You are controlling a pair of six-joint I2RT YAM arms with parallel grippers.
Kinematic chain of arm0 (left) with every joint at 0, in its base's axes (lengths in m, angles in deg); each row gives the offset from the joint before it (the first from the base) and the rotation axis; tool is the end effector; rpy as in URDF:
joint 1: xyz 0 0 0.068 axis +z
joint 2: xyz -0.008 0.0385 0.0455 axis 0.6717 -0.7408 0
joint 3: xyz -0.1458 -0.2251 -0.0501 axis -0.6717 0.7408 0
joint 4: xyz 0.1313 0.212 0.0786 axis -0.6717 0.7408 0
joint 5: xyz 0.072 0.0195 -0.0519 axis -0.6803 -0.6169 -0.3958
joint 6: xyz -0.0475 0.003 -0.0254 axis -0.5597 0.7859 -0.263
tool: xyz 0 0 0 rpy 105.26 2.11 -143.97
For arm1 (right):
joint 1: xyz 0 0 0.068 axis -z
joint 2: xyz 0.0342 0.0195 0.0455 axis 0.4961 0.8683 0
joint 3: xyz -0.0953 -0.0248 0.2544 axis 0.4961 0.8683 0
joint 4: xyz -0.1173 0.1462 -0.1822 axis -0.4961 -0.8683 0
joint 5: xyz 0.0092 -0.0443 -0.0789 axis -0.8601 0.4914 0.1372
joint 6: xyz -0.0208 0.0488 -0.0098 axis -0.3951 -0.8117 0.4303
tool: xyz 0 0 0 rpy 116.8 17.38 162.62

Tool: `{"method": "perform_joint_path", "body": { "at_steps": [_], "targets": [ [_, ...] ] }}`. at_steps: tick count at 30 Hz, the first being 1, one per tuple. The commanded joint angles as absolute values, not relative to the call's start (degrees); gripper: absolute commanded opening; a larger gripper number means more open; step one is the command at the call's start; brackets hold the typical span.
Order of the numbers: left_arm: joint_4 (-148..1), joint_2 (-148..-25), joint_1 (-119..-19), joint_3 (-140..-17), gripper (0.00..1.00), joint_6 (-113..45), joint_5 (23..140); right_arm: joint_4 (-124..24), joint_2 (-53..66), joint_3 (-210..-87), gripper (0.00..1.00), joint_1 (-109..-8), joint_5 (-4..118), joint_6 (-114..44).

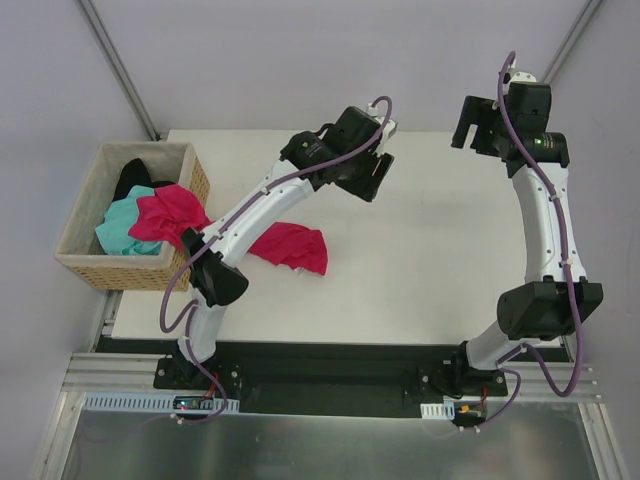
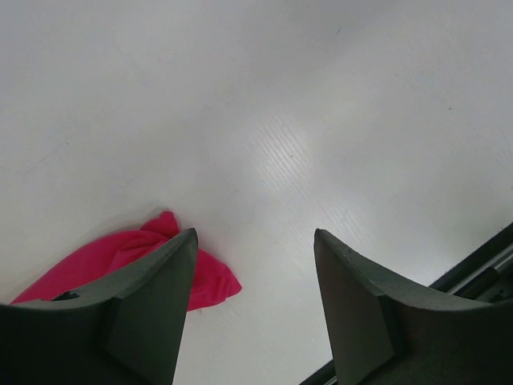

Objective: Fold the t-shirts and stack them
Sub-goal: Move the tshirt to the center of the board

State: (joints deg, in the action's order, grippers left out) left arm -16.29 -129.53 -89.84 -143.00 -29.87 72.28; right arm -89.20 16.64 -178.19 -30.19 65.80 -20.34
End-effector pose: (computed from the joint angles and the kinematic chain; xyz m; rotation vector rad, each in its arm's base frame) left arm 0.3028 -0.3310 0.4117 0.7606 2.1322 -0.5074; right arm 0.3474 0.0017 0.4478 -0.1266 2.0139 -0.1079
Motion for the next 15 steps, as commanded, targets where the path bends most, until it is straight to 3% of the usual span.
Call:
{"method": "perform_joint_path", "body": {
  "at_steps": [1,15],
  "targets": [
    [-17.0,-123.6,-89.2,-142.6,0.59,-30.1,65.5,-87.1,15.3,-178.3,0.97,-29.9,64.8,-21.3],
    [-18.2,-113.7,-77.4,-125.5,0.58,-42.4,57.2,-86.6,14.5,-177.0,0.97,-29.8,62.7,-21.9]
  ]
}}
